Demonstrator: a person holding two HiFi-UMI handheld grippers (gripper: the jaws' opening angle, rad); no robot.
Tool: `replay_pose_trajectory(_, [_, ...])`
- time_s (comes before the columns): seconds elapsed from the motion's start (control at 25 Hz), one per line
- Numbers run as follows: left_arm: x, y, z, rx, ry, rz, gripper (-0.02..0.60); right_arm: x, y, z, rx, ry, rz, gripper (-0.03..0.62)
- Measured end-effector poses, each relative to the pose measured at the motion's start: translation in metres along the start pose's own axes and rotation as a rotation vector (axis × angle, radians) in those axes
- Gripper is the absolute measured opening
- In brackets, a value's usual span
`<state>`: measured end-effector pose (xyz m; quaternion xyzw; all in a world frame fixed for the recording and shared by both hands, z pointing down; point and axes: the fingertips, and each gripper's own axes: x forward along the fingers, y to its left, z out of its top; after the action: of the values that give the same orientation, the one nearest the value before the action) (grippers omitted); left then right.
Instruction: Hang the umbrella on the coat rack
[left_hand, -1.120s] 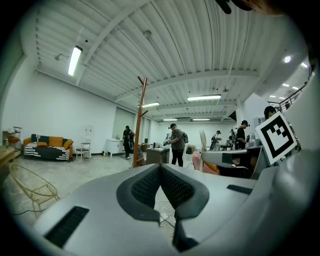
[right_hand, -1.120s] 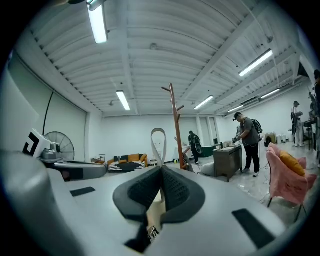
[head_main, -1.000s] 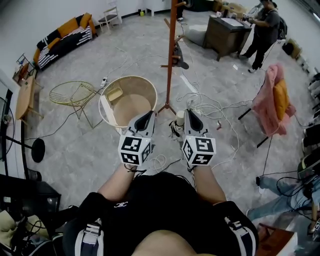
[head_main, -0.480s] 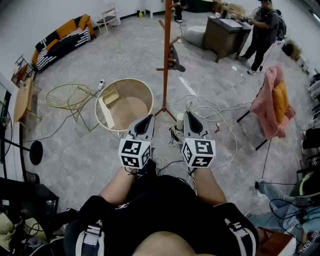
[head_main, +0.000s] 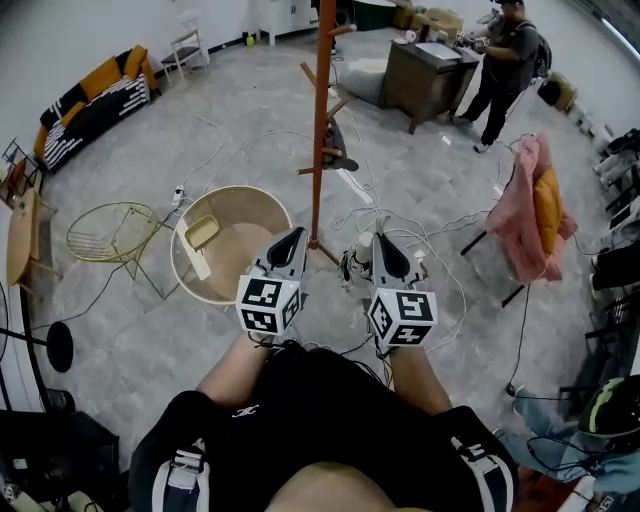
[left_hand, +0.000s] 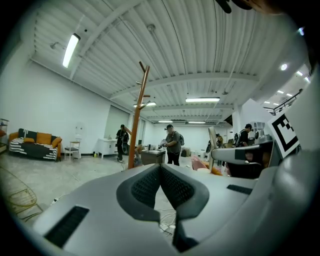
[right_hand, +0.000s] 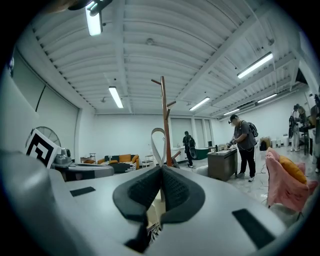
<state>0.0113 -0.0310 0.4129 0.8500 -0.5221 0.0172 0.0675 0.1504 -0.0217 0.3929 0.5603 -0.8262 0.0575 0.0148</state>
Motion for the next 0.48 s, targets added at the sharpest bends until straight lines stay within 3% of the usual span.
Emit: replay_pose_trajectory(0.48, [0.109,0.19,0.027,-0.021,0.022,-0.071,0.018,0.21,0.005,0.013,-0.008,0.005,-0.122,0.018])
